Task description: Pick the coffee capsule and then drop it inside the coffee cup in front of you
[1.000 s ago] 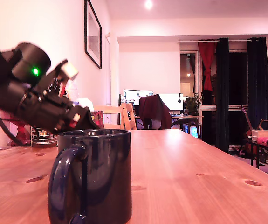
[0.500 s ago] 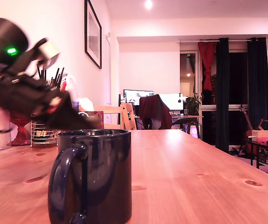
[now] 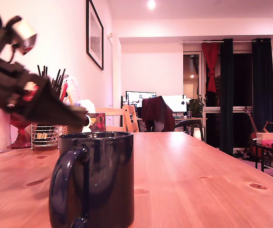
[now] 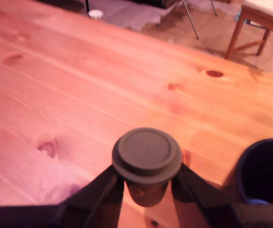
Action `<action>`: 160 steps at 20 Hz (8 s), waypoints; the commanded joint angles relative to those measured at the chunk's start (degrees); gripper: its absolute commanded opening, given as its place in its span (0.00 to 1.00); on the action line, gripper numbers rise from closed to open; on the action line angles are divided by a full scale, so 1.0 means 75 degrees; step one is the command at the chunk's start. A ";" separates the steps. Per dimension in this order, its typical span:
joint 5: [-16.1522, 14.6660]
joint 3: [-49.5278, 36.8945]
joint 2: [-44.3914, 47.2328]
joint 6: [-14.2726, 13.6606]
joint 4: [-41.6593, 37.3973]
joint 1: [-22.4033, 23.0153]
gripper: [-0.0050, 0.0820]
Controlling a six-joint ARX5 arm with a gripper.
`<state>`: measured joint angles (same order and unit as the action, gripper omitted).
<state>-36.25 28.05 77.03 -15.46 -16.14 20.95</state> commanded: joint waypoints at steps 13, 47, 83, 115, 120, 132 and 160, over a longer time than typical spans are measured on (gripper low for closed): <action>0.0417 -0.0711 -0.1786 0.1014 0.0443 0.0656 0.22; 0.2410 0.1728 -0.1769 0.1786 0.4744 0.2780 0.22; 0.3471 0.3879 0.0752 0.1259 0.7530 0.3657 0.23; 0.3509 0.4304 0.0513 0.1483 0.8090 0.3654 0.04; 0.3754 0.4290 -0.0052 0.1757 0.7866 0.3617 0.04; 0.3958 0.2748 -0.0699 0.2124 0.5782 0.3072 0.04; 0.2885 -0.1836 -0.2192 0.2739 0.0219 -0.0880 0.04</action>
<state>-14.50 16.27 60.86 5.04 -13.69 14.70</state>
